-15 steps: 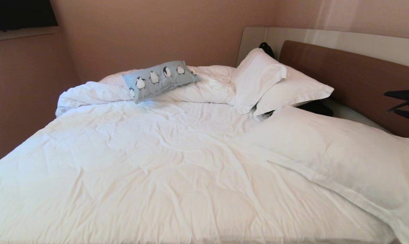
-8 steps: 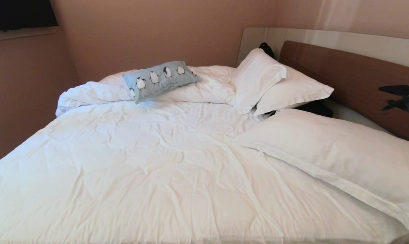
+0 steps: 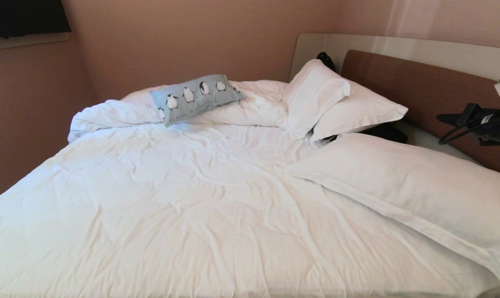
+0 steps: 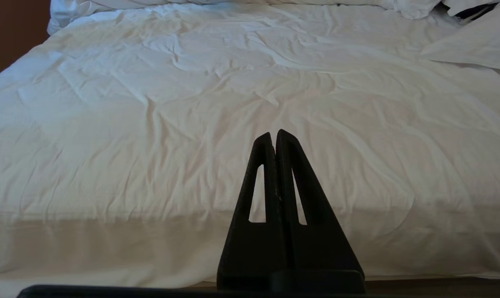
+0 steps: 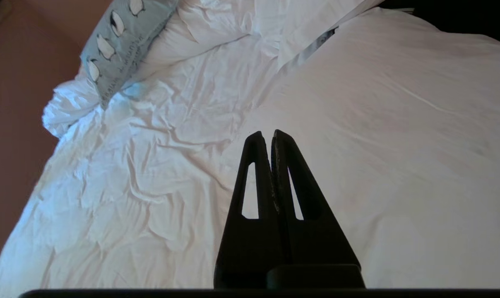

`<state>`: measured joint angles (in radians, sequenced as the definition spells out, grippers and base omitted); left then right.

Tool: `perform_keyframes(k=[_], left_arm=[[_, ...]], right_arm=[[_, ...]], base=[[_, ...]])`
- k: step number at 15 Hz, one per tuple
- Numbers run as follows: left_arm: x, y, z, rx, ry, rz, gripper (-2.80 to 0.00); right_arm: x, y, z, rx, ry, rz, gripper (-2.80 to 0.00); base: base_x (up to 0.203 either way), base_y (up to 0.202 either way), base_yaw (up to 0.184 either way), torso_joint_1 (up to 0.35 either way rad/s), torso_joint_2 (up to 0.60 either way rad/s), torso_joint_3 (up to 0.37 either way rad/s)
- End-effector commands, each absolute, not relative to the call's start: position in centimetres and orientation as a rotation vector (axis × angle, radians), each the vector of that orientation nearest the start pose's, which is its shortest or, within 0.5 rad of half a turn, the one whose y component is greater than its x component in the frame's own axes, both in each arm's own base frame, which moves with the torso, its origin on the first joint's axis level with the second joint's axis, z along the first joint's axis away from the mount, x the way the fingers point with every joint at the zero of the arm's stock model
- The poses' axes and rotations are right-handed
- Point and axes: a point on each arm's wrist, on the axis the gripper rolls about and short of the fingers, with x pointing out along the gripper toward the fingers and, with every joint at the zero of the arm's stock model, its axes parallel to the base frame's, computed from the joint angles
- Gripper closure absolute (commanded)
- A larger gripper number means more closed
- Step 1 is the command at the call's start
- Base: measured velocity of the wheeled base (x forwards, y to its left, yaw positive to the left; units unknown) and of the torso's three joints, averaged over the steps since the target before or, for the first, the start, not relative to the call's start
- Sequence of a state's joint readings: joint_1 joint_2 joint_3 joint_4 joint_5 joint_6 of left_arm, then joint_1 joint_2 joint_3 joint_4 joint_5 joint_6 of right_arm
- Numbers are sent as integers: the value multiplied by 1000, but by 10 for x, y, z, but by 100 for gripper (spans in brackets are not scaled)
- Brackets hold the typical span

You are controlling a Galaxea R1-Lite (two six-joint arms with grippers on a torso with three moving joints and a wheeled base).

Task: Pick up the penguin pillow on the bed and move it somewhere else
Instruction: Place the pillow at the bedside

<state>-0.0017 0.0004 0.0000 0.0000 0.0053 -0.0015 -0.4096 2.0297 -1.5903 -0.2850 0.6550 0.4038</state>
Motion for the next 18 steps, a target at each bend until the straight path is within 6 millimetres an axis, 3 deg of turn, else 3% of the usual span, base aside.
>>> perform_keyframes(k=[1,8,18], left_arm=[[-23,0,75,-2,0,5,0],[-23,0,75,-2,1,5,0],[-23,0,75,-2,2,5,0]], right_arm=[[407,-142,230,447,268,13,0],[432,-77,173,110,472,-117,0],[446,12,88,-235,430,-60,0]], base=[[0,0,0,0,0,0],[0,0,0,0,0,0],[0,0,0,0,0,0]])
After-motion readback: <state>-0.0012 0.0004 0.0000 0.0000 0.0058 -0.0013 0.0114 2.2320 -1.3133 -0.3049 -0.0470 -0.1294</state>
